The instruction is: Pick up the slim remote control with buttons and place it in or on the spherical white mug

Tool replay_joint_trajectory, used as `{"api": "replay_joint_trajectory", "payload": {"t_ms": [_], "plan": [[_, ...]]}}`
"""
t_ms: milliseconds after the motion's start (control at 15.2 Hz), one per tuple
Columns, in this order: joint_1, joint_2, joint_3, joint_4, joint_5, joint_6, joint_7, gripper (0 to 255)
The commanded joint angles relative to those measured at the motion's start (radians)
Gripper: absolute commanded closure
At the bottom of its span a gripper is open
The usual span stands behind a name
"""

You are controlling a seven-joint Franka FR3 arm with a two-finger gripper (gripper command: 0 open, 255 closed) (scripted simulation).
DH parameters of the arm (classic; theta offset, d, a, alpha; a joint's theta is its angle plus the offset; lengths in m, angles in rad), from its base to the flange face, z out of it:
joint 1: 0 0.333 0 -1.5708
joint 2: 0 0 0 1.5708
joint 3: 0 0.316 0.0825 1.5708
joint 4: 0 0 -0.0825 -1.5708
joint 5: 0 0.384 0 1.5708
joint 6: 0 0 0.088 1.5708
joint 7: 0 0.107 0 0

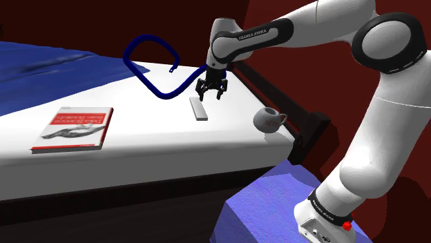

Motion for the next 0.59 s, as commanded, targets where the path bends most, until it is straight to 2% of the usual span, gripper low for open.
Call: {"api": "replay_joint_trajectory", "payload": {"t_ms": [0, 198, 528], "plan": [[0.006, 0.078, -0.001, 0.074, -0.004, 0.004, 0.012, 0], [0.021, 0.202, -0.002, 0.206, -0.011, -0.005, 0.031, 0], [0.023, 0.223, -0.005, 0.183, -0.015, 0.039, 0.034, 0]]}}
